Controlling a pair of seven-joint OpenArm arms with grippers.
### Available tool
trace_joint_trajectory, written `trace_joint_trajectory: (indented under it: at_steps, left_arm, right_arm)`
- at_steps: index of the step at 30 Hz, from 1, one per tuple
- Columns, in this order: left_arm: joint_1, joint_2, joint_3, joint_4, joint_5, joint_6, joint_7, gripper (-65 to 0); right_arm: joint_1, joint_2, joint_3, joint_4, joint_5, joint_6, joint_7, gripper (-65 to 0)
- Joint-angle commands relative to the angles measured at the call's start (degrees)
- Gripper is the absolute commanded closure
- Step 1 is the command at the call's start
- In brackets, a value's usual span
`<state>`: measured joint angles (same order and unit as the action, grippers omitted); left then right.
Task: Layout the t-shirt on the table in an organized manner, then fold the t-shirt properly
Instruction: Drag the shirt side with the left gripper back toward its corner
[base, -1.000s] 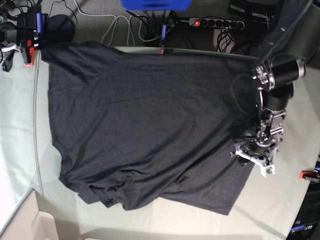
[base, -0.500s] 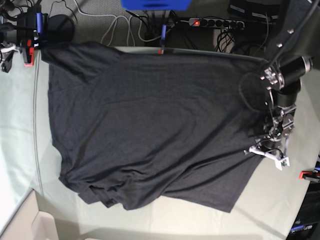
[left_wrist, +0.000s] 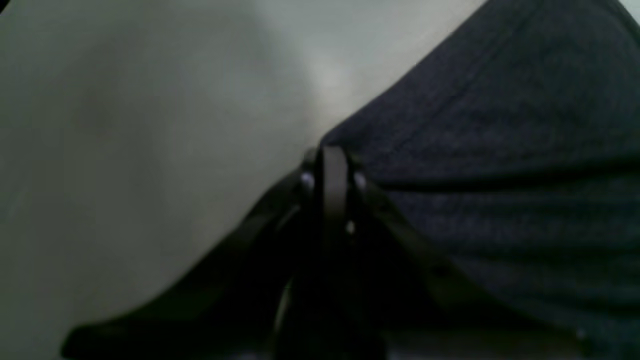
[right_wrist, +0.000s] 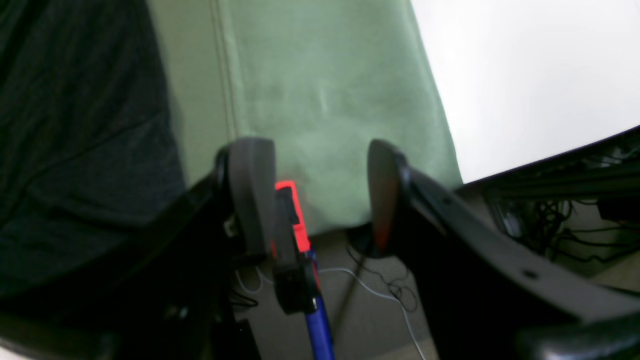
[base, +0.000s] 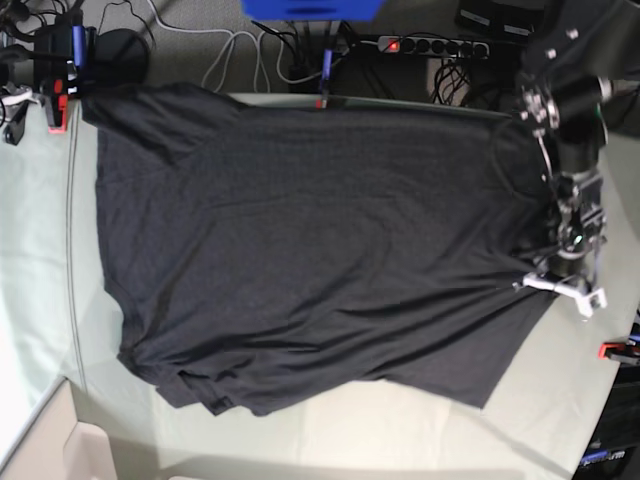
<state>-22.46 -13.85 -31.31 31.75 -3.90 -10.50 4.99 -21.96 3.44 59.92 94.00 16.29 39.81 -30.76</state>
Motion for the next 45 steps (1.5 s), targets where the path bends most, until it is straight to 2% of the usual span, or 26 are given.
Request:
trace_joint_trajectory:
  at_steps: [1,4,6,11,15,16,18,21,24,26,31,37,45]
  left_arm:
    - [-0.62,-1.05,0.06,2.76,-1.59,0.08,0.24,-0.1]
    - [1.32,-2.37,0.5,6.98,-5.55,0.08,3.4,-0.1]
    - [1.75,-2.55,0.41,7.77,-7.04,0.08,3.49,-0.1]
    - [1.93,-2.99,0.06,7.68,-8.27,0.08,3.67,-0.4]
    - [2.02,-2.99,0.23,7.68,-8.27,0.08,3.84,-1.8]
    - [2.02,-2.99,0.23,7.77,-8.27,0.08,3.84,-4.0]
    - [2.02,-2.81,0.06,8.38,-8.27,0.17,4.28,-12.8]
    - [1.93,-2.99,-0.03,9.79,-8.36,0.08,10.35,-31.3]
    - [3.43,-2.99,-2.67,16.91,-10.56,0.0,16.15,-47.2]
    - [6.59,-2.81,-5.57,23.07,-13.02,0.0,18.7,-52.1]
    - [15.82,-2.11,-7.24,38.45,-16.54,0.08,25.56,-52.7]
    - [28.74,1.49,-7.33,45.04,-17.24,0.08,25.82,-52.7]
    - [37.97,4.04,-10.32,49.35,-17.24,0.0,25.82,-52.7]
  right_arm:
    - [-0.24,0.73,0.26,0.82,0.72,0.19,1.36,-30.2]
    - [0.02,0.73,0.26,0.82,0.72,0.19,1.36,-30.2]
    - [0.2,0.73,0.08,0.82,0.72,0.19,1.36,-30.2]
    - [1.43,1.17,-4.32,-0.15,0.63,0.19,1.36,-30.2]
    - [2.75,3.37,-10.29,-0.68,0.63,0.19,1.36,-30.2]
    - [2.92,3.37,-11.0,-0.59,0.63,0.19,1.36,-30.2]
    - [4.33,3.46,-11.35,-0.41,0.63,0.19,1.36,-30.2]
    - [4.68,3.46,-11.35,-0.68,0.63,0.19,1.36,-30.2]
    - [4.59,3.46,-11.53,-0.68,0.63,0.19,1.36,-30.2]
    - [4.33,3.46,-11.53,-0.68,0.54,0.19,1.36,-30.2]
    - [4.24,3.02,-11.53,-0.68,-3.24,0.19,1.36,-30.3]
    - [4.15,1.52,-11.17,-0.77,-6.67,0.19,1.36,-30.3]
    - [3.36,1.52,-11.17,-0.77,-6.49,0.19,1.36,-30.3]
